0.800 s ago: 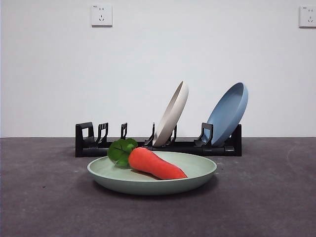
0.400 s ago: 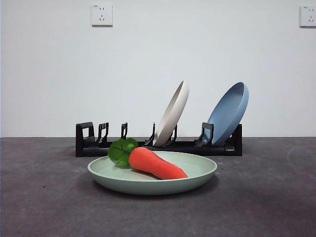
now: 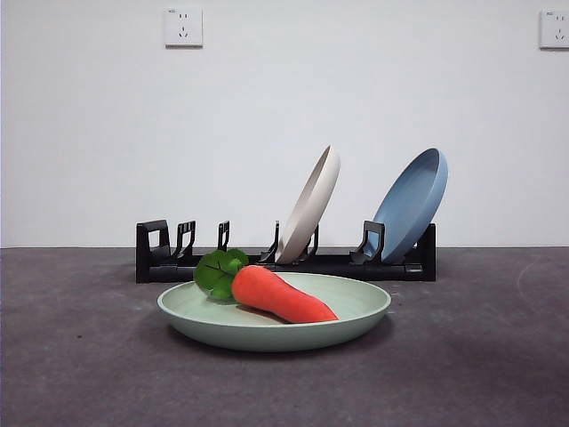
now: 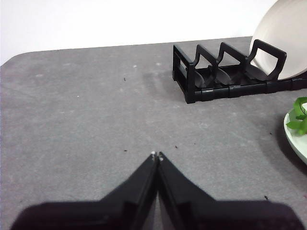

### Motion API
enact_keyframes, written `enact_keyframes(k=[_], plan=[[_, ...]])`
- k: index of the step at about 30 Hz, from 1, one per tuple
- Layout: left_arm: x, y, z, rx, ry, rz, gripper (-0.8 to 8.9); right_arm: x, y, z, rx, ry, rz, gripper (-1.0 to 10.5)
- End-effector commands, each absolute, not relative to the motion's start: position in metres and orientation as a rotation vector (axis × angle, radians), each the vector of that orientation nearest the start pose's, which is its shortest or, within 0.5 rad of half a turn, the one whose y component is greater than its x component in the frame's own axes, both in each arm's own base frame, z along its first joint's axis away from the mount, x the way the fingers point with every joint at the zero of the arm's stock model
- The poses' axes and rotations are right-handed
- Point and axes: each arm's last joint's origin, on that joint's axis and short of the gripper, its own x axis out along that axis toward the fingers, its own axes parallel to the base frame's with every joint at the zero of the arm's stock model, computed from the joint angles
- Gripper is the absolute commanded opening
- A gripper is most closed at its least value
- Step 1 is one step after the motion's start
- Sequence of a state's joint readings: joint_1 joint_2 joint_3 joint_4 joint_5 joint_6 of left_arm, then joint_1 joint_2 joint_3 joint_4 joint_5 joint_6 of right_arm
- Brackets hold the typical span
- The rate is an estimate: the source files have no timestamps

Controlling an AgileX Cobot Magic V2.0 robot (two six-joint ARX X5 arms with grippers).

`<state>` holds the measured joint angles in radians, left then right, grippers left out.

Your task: Take the green plate from the plate rack,put the plate on the table,take the carrot from the table,put the carrot in the plate

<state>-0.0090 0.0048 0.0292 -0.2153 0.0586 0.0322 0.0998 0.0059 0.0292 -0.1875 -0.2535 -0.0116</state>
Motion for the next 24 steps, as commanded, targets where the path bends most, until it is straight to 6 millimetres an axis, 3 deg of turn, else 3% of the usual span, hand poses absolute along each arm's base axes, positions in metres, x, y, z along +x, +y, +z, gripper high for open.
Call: enact_keyframes(k=[1, 24], plan=[[0.0947, -0.0022, 0.1487, 0.020, 0.201, -0.066, -0.03, 0.0933, 0.0167, 0.1502, 0.034, 0.179, 0.353, 0.0], [0.0947, -0.0022, 0.1487, 0.020, 0.201, -0.066, -0.03, 0.0936, 0.0167, 0.1500, 0.042, 0.185, 0.350, 0.0]])
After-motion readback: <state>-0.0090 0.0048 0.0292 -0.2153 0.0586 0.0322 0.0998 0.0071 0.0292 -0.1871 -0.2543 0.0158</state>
